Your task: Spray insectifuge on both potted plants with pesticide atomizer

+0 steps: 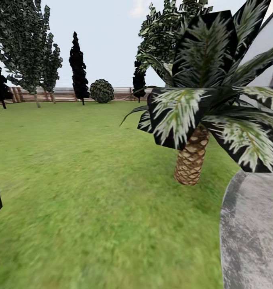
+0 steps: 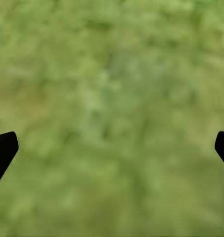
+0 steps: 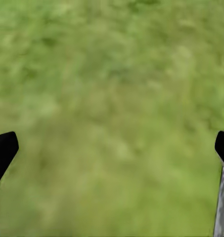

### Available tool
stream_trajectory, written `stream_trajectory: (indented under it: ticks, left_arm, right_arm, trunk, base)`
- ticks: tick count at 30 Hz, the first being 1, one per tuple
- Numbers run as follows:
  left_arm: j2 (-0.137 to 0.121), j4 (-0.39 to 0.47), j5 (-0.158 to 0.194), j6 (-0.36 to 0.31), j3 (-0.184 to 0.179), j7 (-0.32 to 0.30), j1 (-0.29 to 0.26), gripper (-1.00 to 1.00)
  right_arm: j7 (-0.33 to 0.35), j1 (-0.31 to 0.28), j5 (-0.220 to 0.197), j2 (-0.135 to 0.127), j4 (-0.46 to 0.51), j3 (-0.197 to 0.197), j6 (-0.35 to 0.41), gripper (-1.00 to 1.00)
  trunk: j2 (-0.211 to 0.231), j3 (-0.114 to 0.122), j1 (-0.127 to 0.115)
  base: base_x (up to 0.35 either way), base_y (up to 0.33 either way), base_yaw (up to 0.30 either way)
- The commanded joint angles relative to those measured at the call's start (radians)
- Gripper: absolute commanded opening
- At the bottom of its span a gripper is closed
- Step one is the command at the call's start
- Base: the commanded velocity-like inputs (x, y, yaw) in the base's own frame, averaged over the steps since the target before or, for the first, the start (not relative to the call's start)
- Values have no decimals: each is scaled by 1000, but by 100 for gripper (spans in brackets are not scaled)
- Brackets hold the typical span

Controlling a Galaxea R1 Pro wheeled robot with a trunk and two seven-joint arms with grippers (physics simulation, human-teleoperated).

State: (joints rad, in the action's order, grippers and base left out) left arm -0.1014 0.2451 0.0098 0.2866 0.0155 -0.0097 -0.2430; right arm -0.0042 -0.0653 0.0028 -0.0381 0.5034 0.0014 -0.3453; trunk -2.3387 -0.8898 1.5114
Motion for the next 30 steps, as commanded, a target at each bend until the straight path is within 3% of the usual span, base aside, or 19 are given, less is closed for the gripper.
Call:
stream_trajectory:
  ticks: [1,18,30]
  left_arm:
    - [0,-1,1,3,1,-1,-1,100]
    - [0,-1,1,3,1,-1,-1,100]
    - [0,-1,1,3,1,-1,-1,100]
  right_arm:
    - [0,0,0,0,0,0,-3,100]
    - [0,-1,0,0,0,0,-3,100]
    - [0,0,-1,0,2,0,-4,100]
  trunk:
    - [0,-1,0]
    - [0,-1,0]
    - [0,-1,0]
  base:
    - [339,0,276]
    - [339,0,275]
    - [339,0,35]
